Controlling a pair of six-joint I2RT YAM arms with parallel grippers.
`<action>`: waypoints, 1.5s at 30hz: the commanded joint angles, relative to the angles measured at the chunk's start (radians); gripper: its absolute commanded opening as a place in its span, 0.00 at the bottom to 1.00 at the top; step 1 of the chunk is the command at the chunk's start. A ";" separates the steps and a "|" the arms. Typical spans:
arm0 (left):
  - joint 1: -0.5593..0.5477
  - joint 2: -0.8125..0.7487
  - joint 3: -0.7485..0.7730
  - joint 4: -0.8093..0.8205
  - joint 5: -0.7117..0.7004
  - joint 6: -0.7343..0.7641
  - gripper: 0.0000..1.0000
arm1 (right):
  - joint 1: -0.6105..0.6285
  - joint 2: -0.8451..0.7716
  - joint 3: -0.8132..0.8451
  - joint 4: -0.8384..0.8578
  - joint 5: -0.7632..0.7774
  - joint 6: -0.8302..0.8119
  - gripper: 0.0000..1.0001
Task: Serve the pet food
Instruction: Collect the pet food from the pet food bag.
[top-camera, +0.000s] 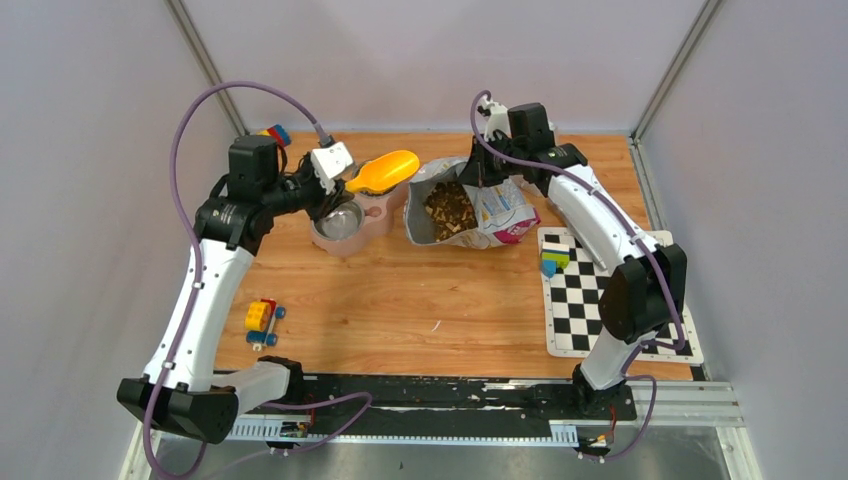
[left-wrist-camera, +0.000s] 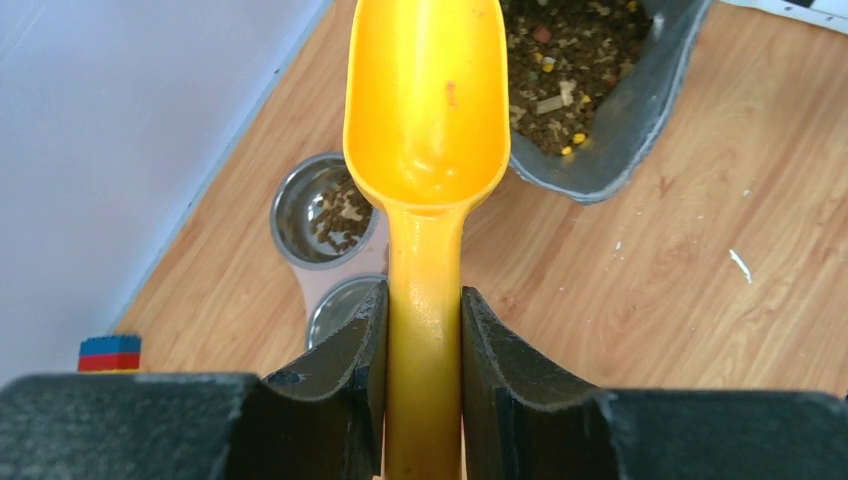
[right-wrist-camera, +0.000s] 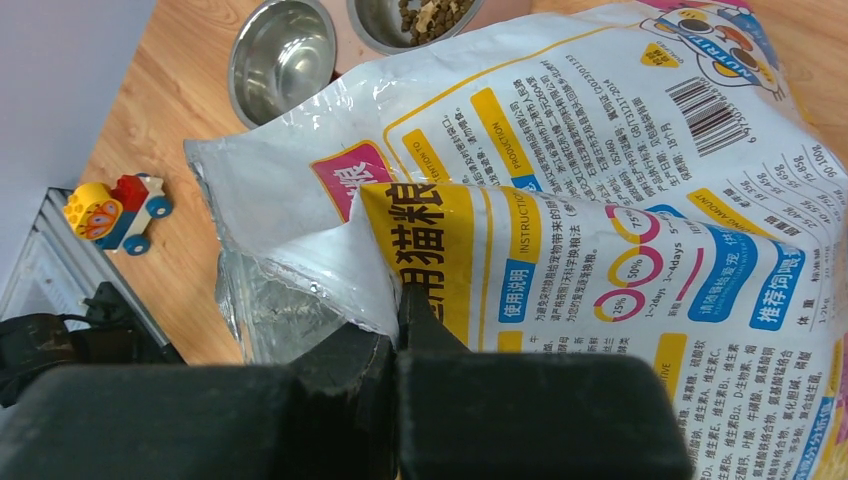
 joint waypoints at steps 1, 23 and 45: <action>0.001 -0.032 -0.012 0.011 0.137 0.025 0.00 | -0.027 -0.012 0.049 0.026 -0.120 0.045 0.00; -0.165 0.004 -0.051 -0.068 0.039 0.100 0.00 | -0.030 -0.020 0.044 0.060 -0.079 0.055 0.00; -0.380 0.260 0.128 -0.094 -0.365 -0.033 0.00 | 0.013 -0.001 0.063 0.033 0.061 0.007 0.00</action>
